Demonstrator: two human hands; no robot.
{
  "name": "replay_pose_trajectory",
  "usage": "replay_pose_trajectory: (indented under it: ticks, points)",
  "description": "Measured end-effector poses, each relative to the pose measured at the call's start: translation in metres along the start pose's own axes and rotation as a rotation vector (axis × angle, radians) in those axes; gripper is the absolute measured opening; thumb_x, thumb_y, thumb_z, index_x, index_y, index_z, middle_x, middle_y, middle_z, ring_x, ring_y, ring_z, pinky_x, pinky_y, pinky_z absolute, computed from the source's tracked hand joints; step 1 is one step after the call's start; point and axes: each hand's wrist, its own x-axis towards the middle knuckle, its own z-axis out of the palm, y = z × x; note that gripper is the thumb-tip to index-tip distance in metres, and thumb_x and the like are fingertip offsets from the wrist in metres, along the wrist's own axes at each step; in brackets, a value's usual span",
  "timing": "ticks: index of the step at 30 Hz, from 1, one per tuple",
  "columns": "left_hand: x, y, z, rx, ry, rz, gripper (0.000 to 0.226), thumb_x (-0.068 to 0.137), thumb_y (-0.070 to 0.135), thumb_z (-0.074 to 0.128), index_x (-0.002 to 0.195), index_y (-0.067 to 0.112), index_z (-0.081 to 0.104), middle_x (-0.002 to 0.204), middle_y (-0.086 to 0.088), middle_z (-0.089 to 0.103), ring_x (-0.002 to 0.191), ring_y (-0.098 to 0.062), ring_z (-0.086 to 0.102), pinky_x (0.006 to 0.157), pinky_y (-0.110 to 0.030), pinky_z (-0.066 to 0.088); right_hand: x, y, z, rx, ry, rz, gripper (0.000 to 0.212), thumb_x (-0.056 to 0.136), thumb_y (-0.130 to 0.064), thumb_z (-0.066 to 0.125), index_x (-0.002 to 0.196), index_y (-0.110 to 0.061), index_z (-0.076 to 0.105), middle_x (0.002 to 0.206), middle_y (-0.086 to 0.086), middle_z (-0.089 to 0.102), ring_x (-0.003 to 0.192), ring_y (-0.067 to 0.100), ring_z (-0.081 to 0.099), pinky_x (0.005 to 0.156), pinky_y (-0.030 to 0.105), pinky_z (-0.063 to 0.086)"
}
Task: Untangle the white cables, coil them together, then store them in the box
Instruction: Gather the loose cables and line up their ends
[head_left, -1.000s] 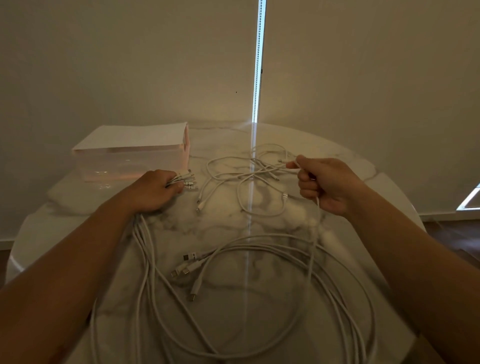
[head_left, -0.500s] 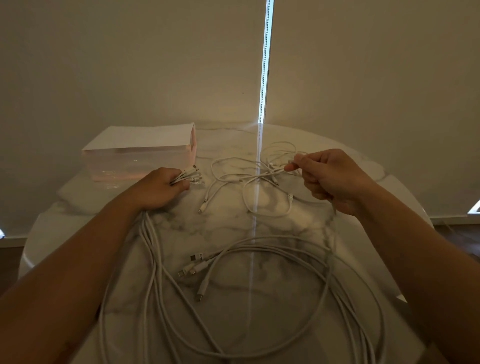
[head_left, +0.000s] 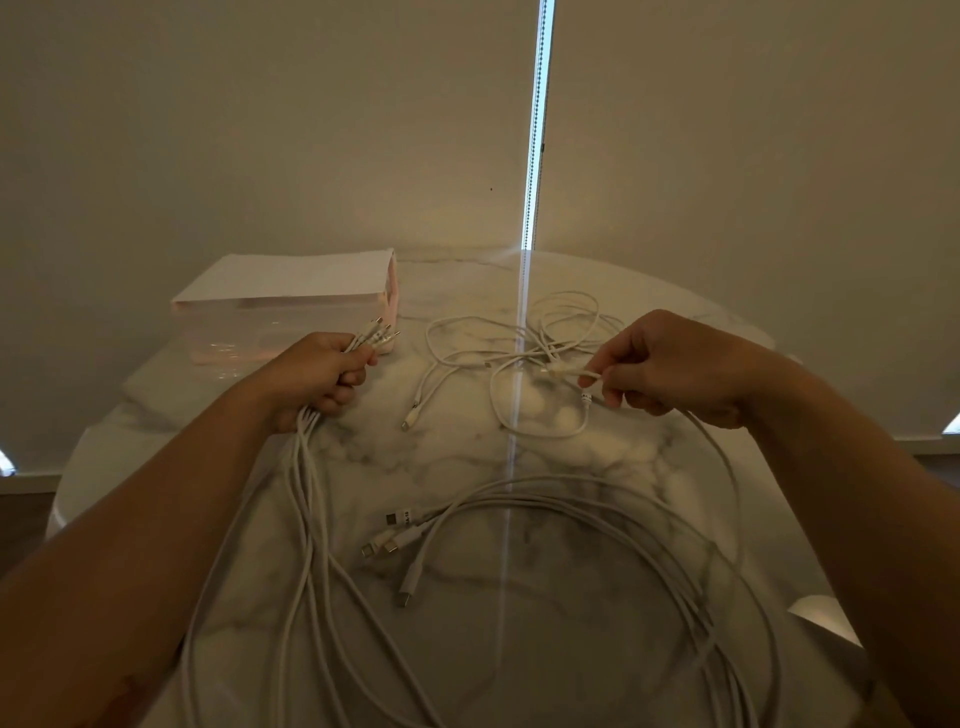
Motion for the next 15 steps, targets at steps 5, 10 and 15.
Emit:
replay_pose_trajectory:
  ticks: [5,10,15]
  points:
    - [0.002,0.003,0.0,-0.167,-0.05,-0.098,0.027,0.104,0.028,0.041,0.094,0.006,0.053,0.056,0.005,0.025,0.04,-0.004,0.018,0.033,-0.015,0.013,-0.003,-0.005,0.009,0.023,0.08,-0.054,0.02,0.093,-0.014,0.063,0.086,-0.001,0.076,0.049,-0.004,0.055,0.046,0.011,0.04,0.044,0.021,0.034]
    - [0.006,0.0,-0.003,-0.321,-0.098,-0.213,0.032,0.104,0.029,0.033,0.089,0.007,0.051,0.056,0.004,0.025,0.038,-0.004,0.02,0.03,-0.015,0.015,-0.003,-0.012,0.008,0.262,0.111,-0.039,0.021,0.096,-0.01,0.059,0.087,0.001,0.074,0.053,0.01,0.05,0.042,0.012,0.035,0.041,0.023,0.028]
    - [0.007,-0.003,-0.004,-0.36,-0.119,-0.234,0.028,0.105,0.024,0.032,0.083,0.012,0.046,0.056,0.005,0.026,0.038,-0.004,0.021,0.028,-0.015,0.017,-0.009,-0.012,0.014,0.287,-0.019,-0.012,0.02,0.097,-0.007,0.054,0.092,0.006,0.069,0.057,0.012,0.055,0.045,0.014,0.042,0.043,0.023,0.034]
